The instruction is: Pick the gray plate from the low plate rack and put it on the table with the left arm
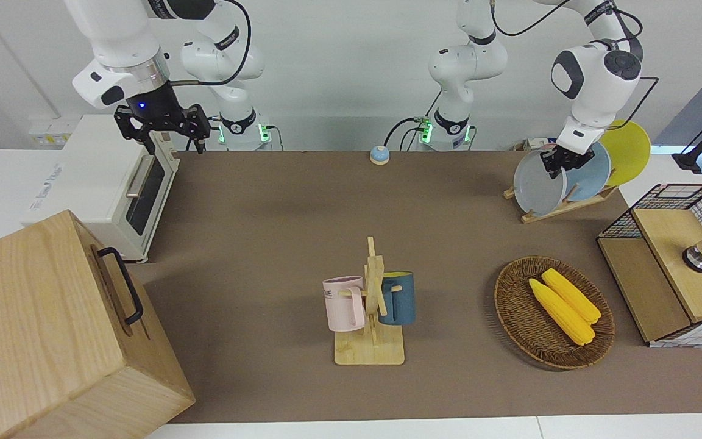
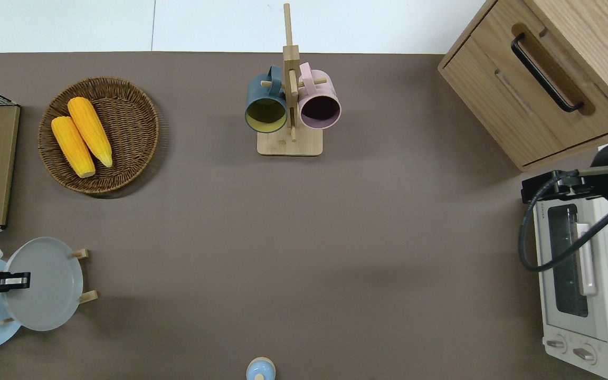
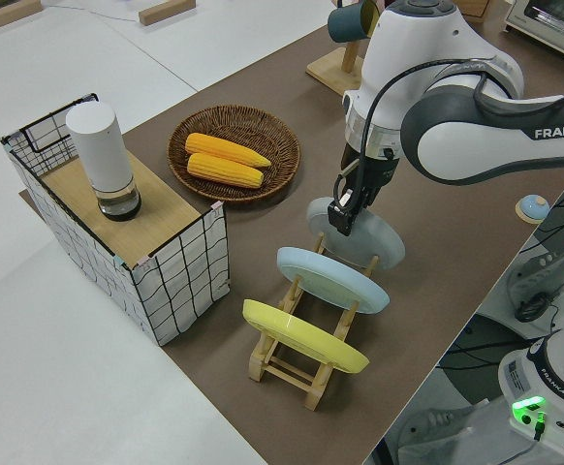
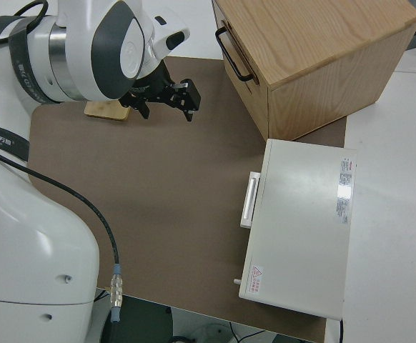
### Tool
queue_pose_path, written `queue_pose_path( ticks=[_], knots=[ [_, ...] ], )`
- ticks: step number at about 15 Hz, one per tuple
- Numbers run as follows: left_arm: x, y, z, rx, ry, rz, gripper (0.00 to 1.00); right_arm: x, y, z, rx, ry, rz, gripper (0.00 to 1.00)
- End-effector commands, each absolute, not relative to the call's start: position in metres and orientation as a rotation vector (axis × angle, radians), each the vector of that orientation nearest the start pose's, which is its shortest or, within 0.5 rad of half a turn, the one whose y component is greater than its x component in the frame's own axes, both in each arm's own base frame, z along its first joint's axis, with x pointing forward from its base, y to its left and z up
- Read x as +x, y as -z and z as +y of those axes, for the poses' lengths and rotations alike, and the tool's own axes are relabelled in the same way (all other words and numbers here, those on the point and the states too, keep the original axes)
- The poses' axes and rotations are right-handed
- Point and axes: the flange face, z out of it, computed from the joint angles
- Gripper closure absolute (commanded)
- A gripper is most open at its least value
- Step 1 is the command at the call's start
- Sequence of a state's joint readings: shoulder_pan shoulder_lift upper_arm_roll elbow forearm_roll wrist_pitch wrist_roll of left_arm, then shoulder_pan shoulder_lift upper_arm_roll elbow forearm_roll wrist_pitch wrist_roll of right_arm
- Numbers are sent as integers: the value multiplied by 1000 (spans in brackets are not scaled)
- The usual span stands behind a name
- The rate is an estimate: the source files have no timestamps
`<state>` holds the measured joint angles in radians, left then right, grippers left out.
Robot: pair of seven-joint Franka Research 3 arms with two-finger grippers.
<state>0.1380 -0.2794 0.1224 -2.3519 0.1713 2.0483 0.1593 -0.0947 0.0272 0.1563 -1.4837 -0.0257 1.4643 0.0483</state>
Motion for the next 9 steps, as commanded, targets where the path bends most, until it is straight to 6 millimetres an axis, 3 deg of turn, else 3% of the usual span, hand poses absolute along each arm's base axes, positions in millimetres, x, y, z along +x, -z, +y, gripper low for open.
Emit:
queue_pose_path(
  ticks=[1,5,9],
  knots=[
    [428,-434,126,-3018,-73,0,1000,551,-644,31,-3162,-63,-14,17],
    [428,-439,124,-3017,-72,-12,1000,551,-644,31,-3162,-63,-14,17],
    [431,-459,123,-3011,-82,-23,1000,551,-644,31,-3162,-66,-14,17]
  ],
)
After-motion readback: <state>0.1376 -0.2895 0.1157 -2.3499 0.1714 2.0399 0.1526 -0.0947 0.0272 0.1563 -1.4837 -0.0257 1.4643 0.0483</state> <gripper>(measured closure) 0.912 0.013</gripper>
